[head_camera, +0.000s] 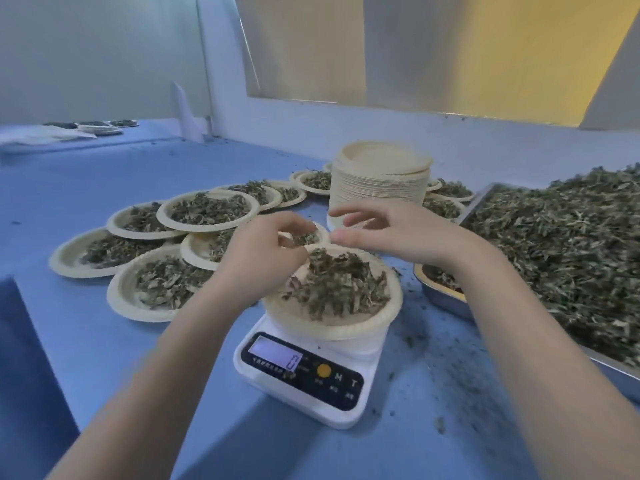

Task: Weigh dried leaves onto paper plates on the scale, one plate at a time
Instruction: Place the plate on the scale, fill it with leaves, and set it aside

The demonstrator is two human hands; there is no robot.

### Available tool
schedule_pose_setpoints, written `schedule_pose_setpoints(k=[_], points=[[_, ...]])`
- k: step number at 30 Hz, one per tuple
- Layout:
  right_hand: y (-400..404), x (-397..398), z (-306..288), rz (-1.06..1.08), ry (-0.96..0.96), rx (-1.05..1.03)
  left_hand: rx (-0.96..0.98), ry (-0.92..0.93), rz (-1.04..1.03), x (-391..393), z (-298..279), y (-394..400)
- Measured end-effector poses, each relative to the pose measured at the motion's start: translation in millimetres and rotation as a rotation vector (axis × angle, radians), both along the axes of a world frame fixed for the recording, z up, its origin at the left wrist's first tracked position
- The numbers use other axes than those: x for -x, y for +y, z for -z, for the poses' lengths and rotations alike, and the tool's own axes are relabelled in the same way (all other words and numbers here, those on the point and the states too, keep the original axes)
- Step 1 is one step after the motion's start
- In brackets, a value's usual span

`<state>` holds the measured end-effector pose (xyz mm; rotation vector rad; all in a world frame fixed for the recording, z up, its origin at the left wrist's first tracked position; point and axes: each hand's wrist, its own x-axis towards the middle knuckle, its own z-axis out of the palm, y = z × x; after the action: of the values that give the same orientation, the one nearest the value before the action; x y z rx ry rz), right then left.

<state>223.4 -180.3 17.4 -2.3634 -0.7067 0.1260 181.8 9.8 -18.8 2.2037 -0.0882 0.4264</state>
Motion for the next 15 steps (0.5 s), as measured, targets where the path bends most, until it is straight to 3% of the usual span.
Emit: schedule_pose_setpoints(k=[6, 11, 15], points=[[1, -3, 11, 0.030, -0.083, -0.017, 0.276, -0.170, -0.205, 0, 30, -1], [3, -1, 11, 0.027, -0.104, -0.009, 0.447, -0.204, -0.231, 4, 41, 9], [6, 2, 11, 0.026, -0.103, 0.002, 0.412, -0.227, -0.228, 11, 47, 13]])
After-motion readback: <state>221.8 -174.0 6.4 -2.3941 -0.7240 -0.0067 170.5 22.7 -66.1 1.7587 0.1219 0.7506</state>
